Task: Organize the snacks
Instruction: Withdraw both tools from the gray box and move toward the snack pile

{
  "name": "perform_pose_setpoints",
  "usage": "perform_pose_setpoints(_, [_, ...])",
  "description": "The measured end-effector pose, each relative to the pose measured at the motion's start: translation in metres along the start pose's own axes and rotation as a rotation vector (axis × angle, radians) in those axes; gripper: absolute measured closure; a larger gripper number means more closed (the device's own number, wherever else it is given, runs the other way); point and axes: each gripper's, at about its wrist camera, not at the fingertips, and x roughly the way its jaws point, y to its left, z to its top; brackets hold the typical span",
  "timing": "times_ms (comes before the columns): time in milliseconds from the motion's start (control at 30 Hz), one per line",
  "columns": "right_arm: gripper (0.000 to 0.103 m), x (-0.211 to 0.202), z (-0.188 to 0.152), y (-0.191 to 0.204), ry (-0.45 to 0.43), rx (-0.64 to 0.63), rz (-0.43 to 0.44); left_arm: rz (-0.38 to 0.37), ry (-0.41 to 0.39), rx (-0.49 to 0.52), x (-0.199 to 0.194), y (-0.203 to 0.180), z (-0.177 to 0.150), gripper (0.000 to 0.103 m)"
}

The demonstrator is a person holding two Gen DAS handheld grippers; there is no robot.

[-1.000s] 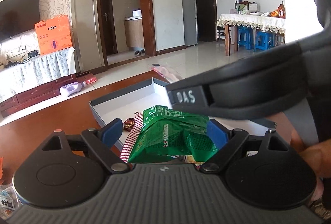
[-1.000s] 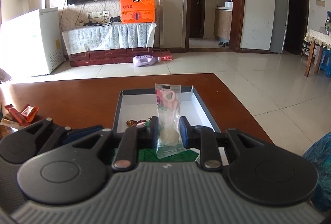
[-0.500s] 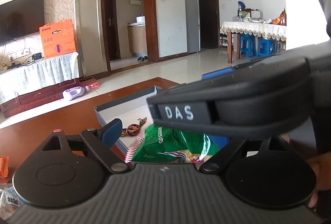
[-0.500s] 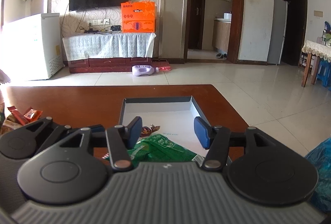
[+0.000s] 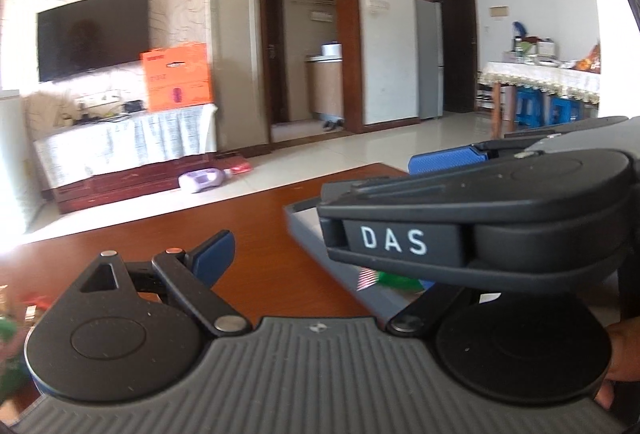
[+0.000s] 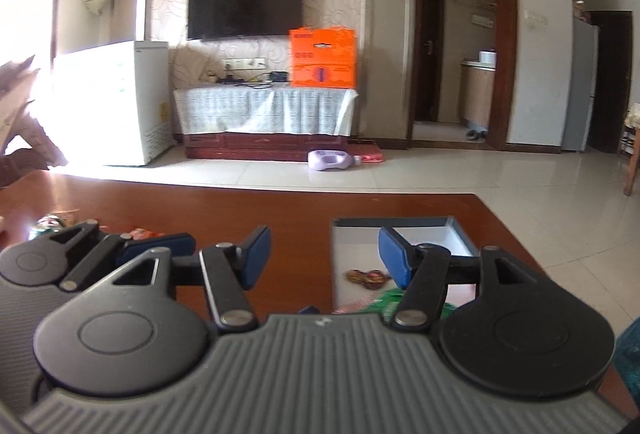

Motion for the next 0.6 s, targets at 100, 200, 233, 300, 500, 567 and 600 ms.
perform_pose_setpoints(100, [0.041,0.006,0.001,0.024,0.022,-0.007,0.071,0.051,0.016,-0.011,-0.014,0.026,-0.007,0.009])
perform_pose_setpoints(200, [0.041,0.016,0.001,0.050,0.060,-0.012,0.138,0.091,0.036,-0.028,-0.026,0.053,-0.013,0.009])
perform_pose_setpoints(233, [0.041,0.019,0.001,0.057,0.071,-0.005,0.158,0.103,0.042,-0.030,-0.029,0.061,-0.016,0.009])
perform_pose_setpoints(300, [0.041,0.025,0.001,0.073,0.096,0.002,0.191,0.125,0.049,-0.030,-0.037,0.078,-0.023,0.008])
perform_pose_setpoints(500, [0.038,0.041,-0.016,0.111,0.157,-0.001,0.247,0.168,0.105,-0.046,-0.054,0.128,-0.050,0.007])
perform_pose_setpoints(567, [0.038,0.046,-0.021,0.118,0.174,-0.013,0.260,0.176,0.123,-0.067,-0.059,0.147,-0.057,0.007])
perform_pose_setpoints(600, [0.037,0.047,-0.022,0.122,0.170,-0.022,0.256,0.180,0.131,-0.074,-0.061,0.153,-0.061,0.007])
